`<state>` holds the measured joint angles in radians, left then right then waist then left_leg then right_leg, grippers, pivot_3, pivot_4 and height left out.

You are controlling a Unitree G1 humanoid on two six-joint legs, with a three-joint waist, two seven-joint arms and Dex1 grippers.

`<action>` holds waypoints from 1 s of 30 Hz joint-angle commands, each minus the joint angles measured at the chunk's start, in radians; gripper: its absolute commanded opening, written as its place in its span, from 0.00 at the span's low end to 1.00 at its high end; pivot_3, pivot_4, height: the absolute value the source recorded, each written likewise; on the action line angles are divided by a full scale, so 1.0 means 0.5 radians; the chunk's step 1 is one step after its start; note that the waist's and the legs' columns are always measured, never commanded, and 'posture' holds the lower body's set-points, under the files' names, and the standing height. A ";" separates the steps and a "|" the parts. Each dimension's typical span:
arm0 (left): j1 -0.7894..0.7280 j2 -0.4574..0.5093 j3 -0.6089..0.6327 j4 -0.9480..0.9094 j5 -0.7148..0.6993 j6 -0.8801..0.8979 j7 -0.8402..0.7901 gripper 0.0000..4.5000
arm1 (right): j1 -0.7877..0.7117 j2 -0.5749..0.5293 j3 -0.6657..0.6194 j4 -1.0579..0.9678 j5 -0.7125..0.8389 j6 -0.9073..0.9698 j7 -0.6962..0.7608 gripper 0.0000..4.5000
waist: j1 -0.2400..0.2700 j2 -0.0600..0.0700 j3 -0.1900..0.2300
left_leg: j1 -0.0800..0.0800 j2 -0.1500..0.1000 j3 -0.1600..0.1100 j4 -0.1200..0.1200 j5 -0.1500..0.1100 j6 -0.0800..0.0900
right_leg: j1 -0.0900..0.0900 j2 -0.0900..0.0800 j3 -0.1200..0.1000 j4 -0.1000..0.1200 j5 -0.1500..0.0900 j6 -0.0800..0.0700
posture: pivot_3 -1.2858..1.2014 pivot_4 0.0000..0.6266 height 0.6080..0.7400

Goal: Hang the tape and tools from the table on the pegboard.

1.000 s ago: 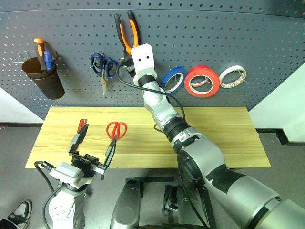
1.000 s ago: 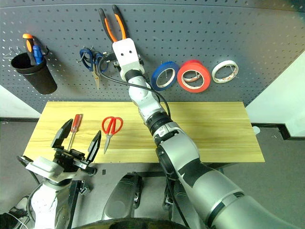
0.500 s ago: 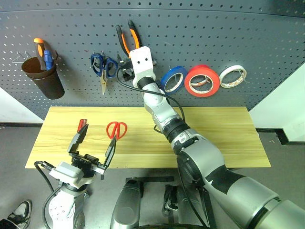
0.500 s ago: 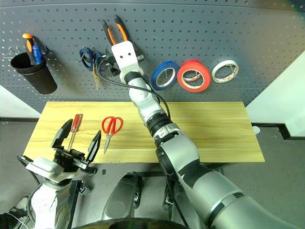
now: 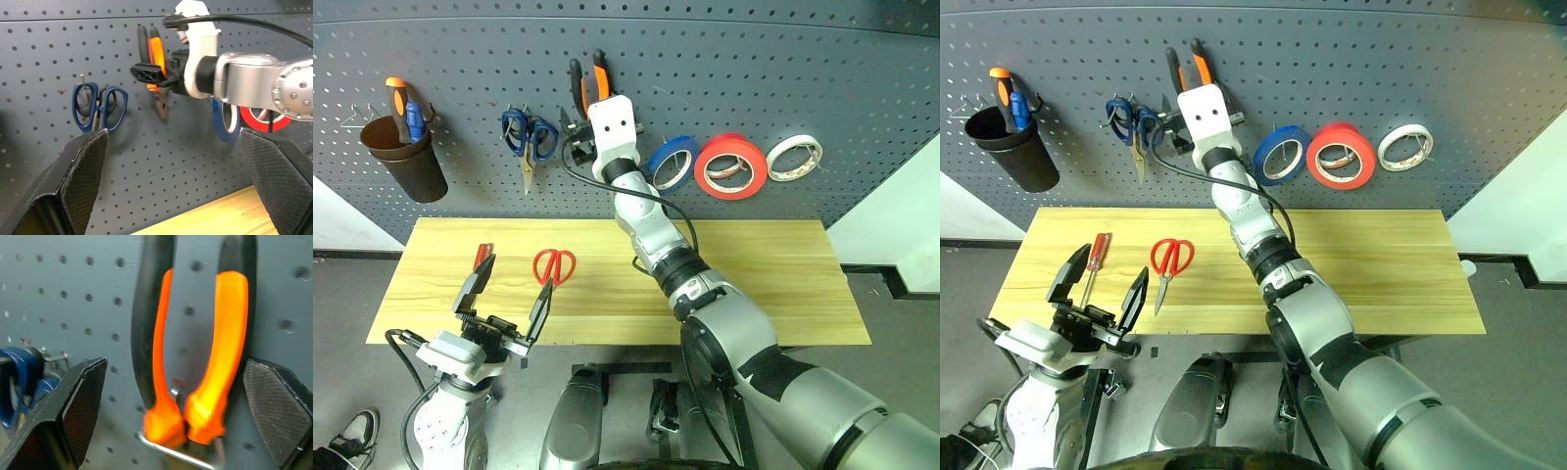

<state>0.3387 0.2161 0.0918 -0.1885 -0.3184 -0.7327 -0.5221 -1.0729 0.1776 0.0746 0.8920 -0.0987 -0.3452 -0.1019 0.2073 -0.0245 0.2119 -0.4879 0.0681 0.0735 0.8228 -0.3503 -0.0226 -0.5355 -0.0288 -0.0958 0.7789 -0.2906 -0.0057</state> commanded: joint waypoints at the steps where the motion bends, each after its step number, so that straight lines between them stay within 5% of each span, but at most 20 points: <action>1: 0.002 0.011 0.005 -0.007 -0.023 -0.051 -0.010 1.00 | 0.148 0.048 0.060 -0.336 -0.014 0.103 0.040 0.99 | 0.000 0.000 0.000 | 0.000 0.000 0.000 0.000 0.000 0.000 | 0.000 0.000 0.000 0.000 0.000 0.000 | 0.68 0.27 0.51; 30: -0.074 0.051 0.090 0.058 -0.076 -0.031 0.019 1.00 | 1.585 -0.319 0.393 -2.465 0.024 1.053 0.460 0.99 | 0.006 0.000 -0.001 | 0.017 0.001 0.000 -0.001 0.000 0.000 | 0.016 0.001 0.000 -0.006 0.000 0.001 | 0.68 0.25 0.51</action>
<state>0.2982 0.2345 0.1146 -0.1459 -0.3450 -0.7458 -0.5203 -0.3082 0.0322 0.2634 -0.2411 -0.0946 0.1506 0.1034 0.2104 -0.0248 0.2116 -0.4794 0.0686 0.0733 0.8224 -0.3505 -0.0224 -0.5274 -0.0284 -0.0959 0.7757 -0.2908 -0.0052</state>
